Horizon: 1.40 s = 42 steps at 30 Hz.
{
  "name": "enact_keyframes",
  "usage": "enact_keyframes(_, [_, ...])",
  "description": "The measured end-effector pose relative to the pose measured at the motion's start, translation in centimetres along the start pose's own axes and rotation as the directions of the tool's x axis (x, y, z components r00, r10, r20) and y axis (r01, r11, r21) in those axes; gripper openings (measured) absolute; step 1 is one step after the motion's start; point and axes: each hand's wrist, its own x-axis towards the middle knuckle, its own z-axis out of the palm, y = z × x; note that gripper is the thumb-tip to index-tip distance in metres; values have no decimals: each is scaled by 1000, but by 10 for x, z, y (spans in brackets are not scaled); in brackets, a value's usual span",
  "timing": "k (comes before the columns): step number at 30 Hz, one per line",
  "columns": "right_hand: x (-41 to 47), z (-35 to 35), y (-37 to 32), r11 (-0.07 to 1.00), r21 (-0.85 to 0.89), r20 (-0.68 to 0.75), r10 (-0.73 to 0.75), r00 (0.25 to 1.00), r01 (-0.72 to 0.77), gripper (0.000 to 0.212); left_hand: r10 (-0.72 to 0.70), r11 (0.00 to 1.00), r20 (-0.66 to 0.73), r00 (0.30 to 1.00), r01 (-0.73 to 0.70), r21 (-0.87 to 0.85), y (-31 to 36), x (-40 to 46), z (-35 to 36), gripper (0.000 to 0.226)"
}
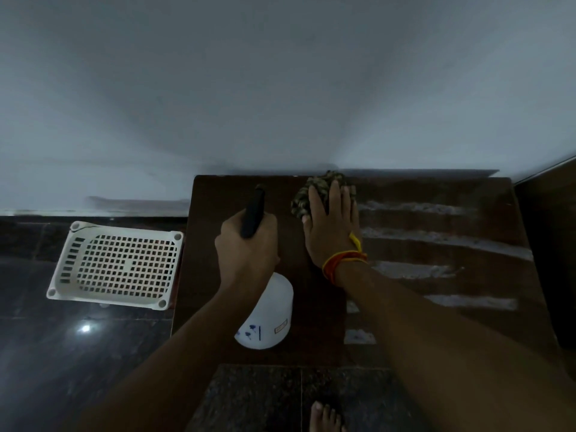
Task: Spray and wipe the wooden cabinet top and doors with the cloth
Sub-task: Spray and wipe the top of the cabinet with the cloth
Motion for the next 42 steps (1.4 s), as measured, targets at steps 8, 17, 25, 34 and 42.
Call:
enact_keyframes(8, [-30,-1,4,1000,-23,40,6,999,-5,57,-23,1000,6,1000,23,6,6,2,6,14])
enact_keyframes(17, [16,-6,7,1000,11,13,0,1000,0,58,14,1000,-5,1000,-14,24,-1,-6,7,14])
enact_keyframes(25, [-28,0,13,998,-44,4,-49,999,49,57,61,998,-17,998,-60,21,-1,-22,2,15])
enact_keyframes(34, [-114,3,12,998,-40,56,-39,998,41,59,45,998,-7,999,-45,33,-22,-60,-6,19])
enact_keyframes(42, [-198,15,9,993,-116,57,13,998,-6,67,55,998,20,998,-56,27,-31,-107,-17,17])
